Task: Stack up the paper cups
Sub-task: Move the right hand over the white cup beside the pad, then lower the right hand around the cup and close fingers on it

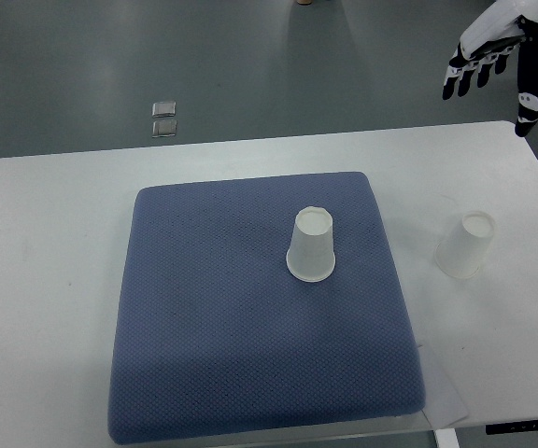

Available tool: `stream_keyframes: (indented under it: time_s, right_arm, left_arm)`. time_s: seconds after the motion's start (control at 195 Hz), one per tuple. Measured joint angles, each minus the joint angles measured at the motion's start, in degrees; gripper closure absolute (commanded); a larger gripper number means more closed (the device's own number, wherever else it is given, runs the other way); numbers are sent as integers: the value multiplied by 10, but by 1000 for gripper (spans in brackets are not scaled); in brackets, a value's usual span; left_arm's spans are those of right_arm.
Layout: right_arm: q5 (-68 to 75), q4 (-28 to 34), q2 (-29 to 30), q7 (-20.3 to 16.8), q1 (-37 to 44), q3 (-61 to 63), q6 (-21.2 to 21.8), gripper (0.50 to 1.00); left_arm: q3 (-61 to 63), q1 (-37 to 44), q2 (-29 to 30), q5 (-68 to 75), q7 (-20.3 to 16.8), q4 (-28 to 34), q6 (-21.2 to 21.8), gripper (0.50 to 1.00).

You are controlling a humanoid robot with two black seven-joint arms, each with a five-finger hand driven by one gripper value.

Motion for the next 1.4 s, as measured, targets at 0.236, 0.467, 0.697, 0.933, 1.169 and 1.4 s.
stream_keyframes:
  time_s: [0.236, 0.467, 0.697, 0.933, 1.169, 1.4]
  right_arm:
    - [-3, 0, -1, -17, -74, -1, -3, 589]
    - [-4, -5, -3, -53, -150, -1, -99, 589]
    - [-3, -12, -10, -84, -220, -2, -181, 589]
    - [0, -18, -14, -95, -273, 0, -239, 589]
    - [8, -27, -15, -98, -319, 3, -277, 591]
    - [13, -43, -12, -104, -375, 7, -321, 591]
  left_arm:
    - [0, 0, 0, 0, 0, 0, 0, 500]
    - [0, 0, 0, 0, 0, 0, 0, 500]
    - [0, 0, 0, 0, 0, 0, 0, 500]
    - [0, 0, 0, 0, 0, 0, 0, 500]
    - [0, 0, 0, 0, 0, 0, 0, 500]
    - [0, 0, 0, 0, 0, 0, 0, 500]
